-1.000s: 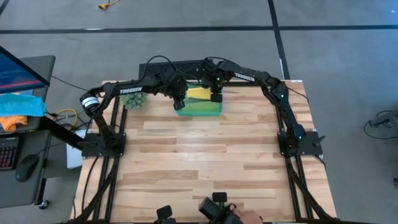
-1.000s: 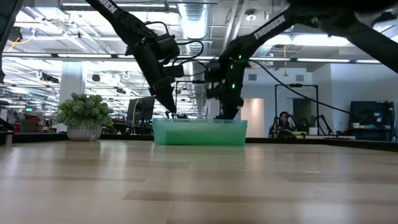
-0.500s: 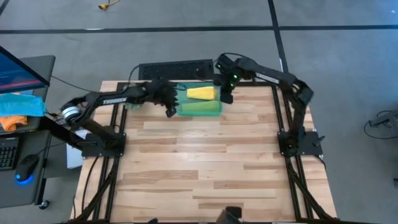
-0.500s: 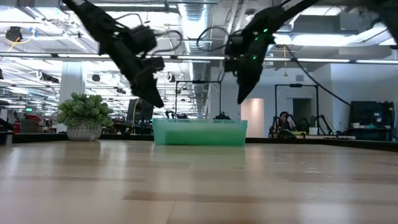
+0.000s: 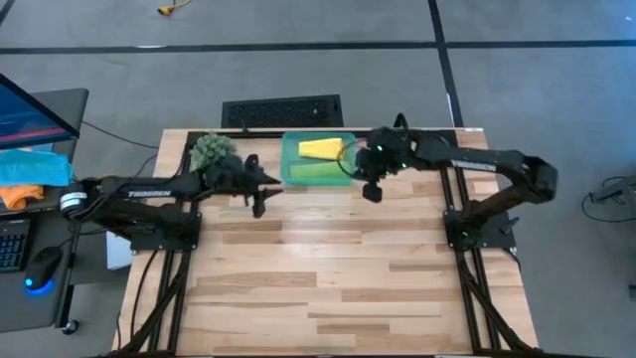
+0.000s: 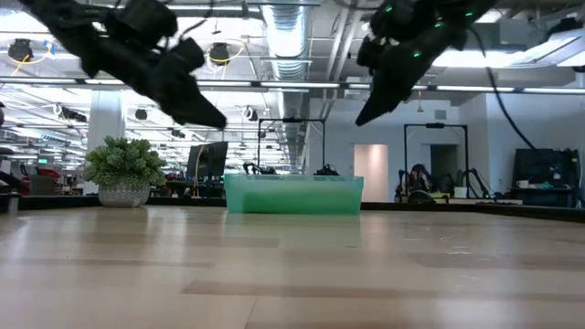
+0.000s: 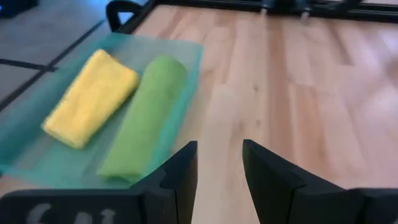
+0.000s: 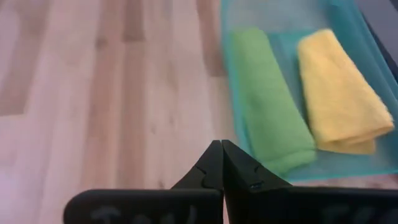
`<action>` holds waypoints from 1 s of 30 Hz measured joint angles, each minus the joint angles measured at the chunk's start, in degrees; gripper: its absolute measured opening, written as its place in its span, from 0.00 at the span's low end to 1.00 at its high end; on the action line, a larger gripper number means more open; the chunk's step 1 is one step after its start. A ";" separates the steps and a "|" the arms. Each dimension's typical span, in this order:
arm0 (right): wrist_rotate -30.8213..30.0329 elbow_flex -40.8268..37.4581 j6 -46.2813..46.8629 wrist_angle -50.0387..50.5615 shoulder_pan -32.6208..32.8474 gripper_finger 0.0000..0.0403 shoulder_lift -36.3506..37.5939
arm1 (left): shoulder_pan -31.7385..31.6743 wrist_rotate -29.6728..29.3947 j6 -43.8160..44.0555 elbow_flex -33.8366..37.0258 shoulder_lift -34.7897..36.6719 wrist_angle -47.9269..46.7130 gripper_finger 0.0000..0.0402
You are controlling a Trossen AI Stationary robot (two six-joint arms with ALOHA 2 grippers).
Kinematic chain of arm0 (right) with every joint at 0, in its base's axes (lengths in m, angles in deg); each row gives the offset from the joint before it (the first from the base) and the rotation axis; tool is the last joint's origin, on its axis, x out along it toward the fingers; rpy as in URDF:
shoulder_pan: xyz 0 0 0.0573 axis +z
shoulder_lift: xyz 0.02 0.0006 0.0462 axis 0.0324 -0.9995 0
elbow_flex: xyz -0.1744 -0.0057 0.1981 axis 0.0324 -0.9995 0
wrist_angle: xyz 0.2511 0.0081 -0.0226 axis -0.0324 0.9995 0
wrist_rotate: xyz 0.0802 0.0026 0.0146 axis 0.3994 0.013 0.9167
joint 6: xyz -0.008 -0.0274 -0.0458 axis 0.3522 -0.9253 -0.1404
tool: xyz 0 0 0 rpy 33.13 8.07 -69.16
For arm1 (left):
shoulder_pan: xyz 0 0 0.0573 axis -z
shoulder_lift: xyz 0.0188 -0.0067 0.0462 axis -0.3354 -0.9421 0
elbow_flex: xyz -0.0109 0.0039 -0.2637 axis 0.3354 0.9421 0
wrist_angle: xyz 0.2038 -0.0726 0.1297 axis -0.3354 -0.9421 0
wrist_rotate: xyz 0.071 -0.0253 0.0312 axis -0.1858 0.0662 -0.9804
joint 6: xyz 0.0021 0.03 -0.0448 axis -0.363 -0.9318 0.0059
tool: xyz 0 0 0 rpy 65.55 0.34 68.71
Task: Roll microfiber towels into tight, uniform cylinder then place into a basket
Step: Return to Home Position
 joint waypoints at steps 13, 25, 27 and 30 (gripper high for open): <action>-1.63 -19.77 10.32 -14.00 7.94 0.06 15.32 | 9.90 -3.20 4.21 17.15 21.28 11.91 0.19; -3.69 -32.57 11.43 -20.01 4.96 0.07 30.71 | 9.91 -5.13 4.30 22.64 47.24 3.79 0.01; -3.68 -34.89 12.17 -21.87 4.81 0.08 33.50 | 9.91 -5.17 4.37 22.64 51.36 0.52 0.01; -3.67 -38.76 13.42 -25.62 4.64 0.07 37.63 | 9.89 -4.96 4.98 22.64 57.07 -4.51 0.00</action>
